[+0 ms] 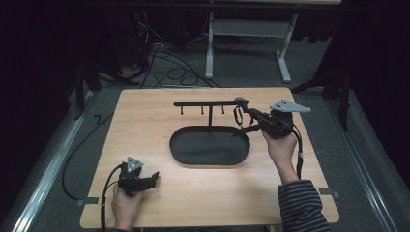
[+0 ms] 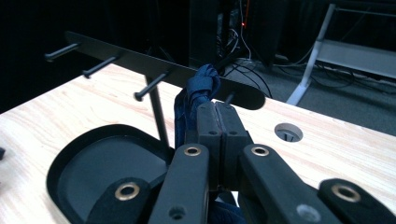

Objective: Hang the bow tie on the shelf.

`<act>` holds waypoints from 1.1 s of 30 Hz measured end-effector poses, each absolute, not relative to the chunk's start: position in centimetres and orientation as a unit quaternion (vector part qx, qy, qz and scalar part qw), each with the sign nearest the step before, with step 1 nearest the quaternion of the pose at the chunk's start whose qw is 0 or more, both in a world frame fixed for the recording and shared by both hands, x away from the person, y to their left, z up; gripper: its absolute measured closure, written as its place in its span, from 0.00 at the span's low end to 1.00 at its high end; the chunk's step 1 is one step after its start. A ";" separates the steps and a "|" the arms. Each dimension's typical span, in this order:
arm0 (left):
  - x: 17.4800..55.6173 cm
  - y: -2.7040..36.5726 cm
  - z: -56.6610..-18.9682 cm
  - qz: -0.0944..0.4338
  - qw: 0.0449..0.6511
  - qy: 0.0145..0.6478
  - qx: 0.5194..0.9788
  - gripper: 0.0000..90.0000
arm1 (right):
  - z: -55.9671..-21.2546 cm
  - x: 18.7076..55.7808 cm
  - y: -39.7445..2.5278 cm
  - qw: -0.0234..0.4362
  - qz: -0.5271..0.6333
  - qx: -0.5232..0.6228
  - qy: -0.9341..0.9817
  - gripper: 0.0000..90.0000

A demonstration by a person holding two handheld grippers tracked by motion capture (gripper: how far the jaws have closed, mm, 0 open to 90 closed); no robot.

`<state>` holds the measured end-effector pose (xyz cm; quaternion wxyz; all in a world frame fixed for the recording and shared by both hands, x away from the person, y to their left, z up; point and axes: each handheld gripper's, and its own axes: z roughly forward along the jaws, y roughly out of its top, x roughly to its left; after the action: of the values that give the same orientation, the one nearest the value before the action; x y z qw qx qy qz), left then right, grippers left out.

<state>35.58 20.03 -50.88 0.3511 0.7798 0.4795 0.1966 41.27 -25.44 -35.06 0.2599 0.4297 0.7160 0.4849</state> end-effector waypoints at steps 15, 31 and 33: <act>35.6 20.1 -50.9 0.196 0.352 0.480 0.780 0.21 | -36.8 43.3 -26.1 0.247 0.462 0.471 0.710 1.00; 35.6 20.1 -50.9 0.195 0.353 0.480 0.779 0.21 | -36.6 42.9 -26.2 0.247 0.469 0.473 0.704 0.89; 35.6 20.1 -50.9 0.195 0.353 0.480 0.779 0.21 | -36.4 42.5 -26.4 0.251 0.472 0.471 0.702 0.87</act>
<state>35.59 20.10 -50.87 0.3530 0.7790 0.4802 0.1947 42.50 -26.39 -36.45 0.2508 0.4709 0.7020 0.4717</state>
